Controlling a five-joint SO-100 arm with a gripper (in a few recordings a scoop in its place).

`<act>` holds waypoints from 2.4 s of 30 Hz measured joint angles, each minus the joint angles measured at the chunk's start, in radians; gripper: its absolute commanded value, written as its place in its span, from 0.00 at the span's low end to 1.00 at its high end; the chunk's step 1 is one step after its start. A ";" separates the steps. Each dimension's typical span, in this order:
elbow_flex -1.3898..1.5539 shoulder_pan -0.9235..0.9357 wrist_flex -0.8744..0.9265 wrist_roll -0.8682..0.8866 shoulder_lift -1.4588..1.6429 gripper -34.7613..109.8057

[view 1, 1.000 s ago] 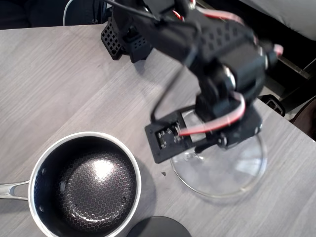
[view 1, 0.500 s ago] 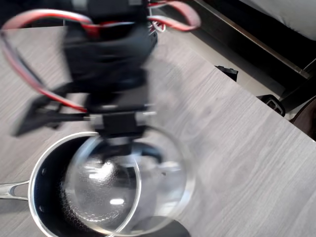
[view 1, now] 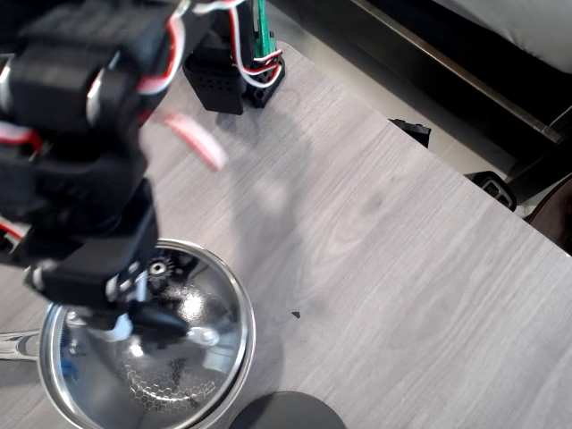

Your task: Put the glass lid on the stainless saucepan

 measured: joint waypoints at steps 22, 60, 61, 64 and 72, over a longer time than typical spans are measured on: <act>-0.017 -0.026 -0.031 -0.003 -0.087 0.24; -0.262 -0.055 0.152 -0.002 -0.199 0.24; -0.262 -0.054 0.152 -0.006 -0.199 0.24; -0.262 -0.048 0.147 -0.011 -0.199 0.24; -0.267 -0.023 0.126 -0.018 -0.202 0.24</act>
